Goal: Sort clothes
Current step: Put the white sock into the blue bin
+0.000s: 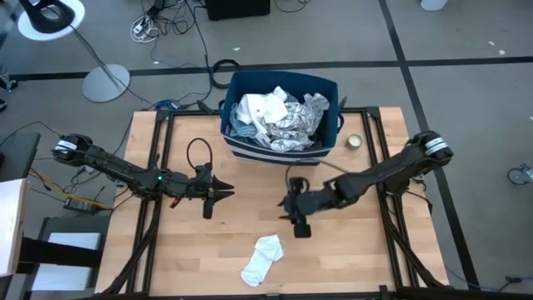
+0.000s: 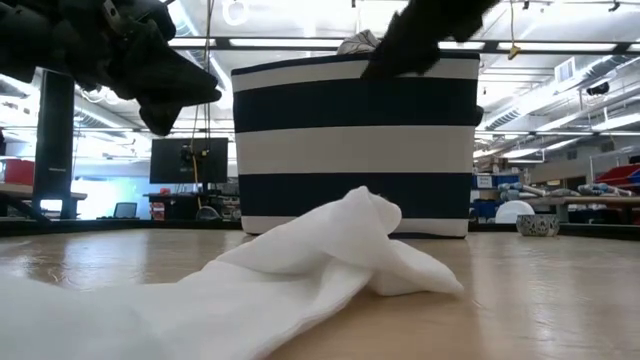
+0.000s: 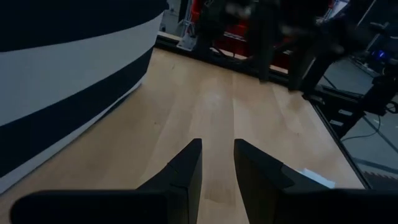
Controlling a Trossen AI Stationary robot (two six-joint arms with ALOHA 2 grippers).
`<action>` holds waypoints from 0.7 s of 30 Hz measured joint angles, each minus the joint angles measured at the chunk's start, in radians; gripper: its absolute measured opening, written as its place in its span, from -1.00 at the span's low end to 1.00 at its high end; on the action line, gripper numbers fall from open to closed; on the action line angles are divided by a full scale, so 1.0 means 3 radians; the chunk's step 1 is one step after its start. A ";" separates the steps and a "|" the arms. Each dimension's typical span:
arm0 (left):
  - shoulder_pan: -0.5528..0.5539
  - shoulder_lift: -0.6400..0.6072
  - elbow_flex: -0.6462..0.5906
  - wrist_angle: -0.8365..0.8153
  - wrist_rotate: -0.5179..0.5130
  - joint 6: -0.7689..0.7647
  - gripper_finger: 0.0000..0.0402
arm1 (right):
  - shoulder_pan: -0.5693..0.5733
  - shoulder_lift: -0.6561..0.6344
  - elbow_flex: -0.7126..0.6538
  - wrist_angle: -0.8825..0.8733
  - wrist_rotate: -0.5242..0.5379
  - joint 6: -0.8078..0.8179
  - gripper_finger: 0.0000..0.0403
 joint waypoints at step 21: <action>-0.0001 0.0000 -0.0003 0.0013 0.0037 -0.0018 -0.51 | 0.0010 0.1197 -0.0125 0.1159 -0.1094 0.0149 -0.31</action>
